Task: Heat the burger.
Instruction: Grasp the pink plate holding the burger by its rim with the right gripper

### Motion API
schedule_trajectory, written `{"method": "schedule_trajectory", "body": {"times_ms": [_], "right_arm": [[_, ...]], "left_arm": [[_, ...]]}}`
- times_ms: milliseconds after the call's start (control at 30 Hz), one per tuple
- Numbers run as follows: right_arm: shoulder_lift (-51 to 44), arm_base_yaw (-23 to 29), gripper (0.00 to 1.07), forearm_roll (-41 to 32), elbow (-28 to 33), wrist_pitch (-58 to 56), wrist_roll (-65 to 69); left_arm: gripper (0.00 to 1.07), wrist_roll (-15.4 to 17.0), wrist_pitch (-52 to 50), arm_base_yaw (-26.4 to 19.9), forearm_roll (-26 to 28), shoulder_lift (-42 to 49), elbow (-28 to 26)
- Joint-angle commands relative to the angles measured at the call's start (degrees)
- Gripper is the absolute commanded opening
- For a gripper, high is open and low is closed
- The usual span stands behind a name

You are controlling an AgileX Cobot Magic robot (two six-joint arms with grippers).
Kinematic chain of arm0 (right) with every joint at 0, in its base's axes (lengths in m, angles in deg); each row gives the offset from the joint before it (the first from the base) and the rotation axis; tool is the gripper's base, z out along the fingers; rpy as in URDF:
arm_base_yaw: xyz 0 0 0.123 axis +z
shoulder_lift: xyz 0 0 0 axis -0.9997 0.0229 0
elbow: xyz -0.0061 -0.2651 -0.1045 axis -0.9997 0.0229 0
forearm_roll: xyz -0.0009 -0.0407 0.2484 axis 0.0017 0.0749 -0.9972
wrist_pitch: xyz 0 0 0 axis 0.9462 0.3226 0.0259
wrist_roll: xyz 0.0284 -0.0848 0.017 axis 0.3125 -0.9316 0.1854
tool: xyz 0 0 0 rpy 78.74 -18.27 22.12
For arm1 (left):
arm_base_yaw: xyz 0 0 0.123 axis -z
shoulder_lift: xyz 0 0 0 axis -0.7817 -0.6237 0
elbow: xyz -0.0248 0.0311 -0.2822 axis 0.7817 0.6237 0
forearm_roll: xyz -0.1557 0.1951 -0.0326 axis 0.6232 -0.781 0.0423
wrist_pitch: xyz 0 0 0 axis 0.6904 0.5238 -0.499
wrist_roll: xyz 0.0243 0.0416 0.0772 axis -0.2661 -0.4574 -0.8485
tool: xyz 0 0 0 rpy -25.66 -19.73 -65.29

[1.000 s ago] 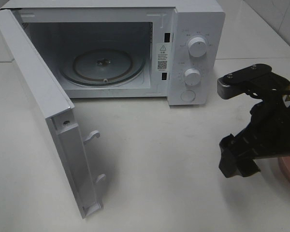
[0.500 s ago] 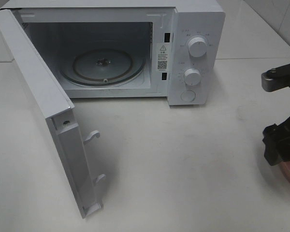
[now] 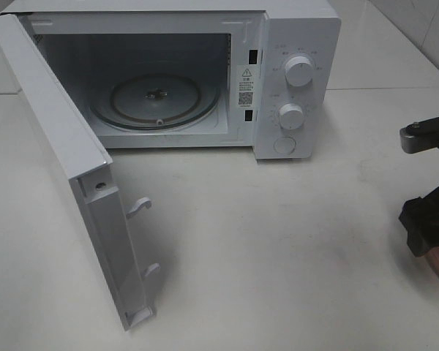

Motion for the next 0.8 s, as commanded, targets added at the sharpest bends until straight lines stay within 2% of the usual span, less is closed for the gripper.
{"method": "schedule_trajectory", "body": {"times_ms": [33,500,800], "right_arm": [[1.8,-0.3,0.85,0.1,0.2,1.1,1.1],[11.1,-0.3,0.83,3.7,0.2,6.5,4.4],[12.1,-1.7,0.81,4.4,0.2,8.6,4.8]], "left_arm": [[0.98,-0.1,-0.2,0.2,0.0,0.1,0.1],[0.98,-0.1,-0.2,0.2,0.0,0.1,0.1],[0.98,-0.1,-0.2,0.2,0.0,0.1,0.1]]}}
